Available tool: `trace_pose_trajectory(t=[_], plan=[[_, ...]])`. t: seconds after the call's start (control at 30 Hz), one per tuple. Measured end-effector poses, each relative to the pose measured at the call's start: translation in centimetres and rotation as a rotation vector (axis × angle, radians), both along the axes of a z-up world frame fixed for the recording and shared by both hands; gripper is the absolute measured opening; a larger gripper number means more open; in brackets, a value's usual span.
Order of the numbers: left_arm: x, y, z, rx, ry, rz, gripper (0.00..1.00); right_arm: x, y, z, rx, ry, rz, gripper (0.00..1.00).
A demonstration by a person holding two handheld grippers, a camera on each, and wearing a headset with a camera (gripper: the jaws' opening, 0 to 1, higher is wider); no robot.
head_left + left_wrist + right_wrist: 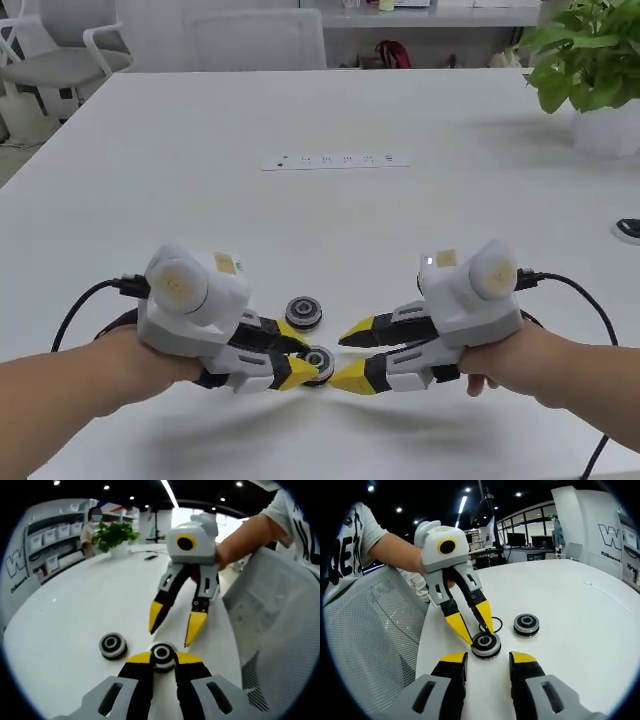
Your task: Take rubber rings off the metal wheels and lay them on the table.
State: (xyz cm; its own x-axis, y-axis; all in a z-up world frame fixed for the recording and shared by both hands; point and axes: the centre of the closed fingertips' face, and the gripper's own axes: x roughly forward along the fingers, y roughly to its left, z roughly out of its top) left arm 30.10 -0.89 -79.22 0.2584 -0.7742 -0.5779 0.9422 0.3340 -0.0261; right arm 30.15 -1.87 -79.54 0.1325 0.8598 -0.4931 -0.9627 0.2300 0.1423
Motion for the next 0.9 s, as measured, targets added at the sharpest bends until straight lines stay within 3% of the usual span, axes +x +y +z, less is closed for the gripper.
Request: trace_pose_trajectory(t=[0.33,0.9], plan=[[0.22,-0.05,-0.06,0.008,-0.027,0.028,0.14,-0.04,0.16,-0.03,0.0,0.0,0.001,0.31],[0.16,0.03,-0.02,0.01,-0.036,0.046,0.14,-0.33,0.54,-0.13,-0.008,-0.011,0.004,0.3]])
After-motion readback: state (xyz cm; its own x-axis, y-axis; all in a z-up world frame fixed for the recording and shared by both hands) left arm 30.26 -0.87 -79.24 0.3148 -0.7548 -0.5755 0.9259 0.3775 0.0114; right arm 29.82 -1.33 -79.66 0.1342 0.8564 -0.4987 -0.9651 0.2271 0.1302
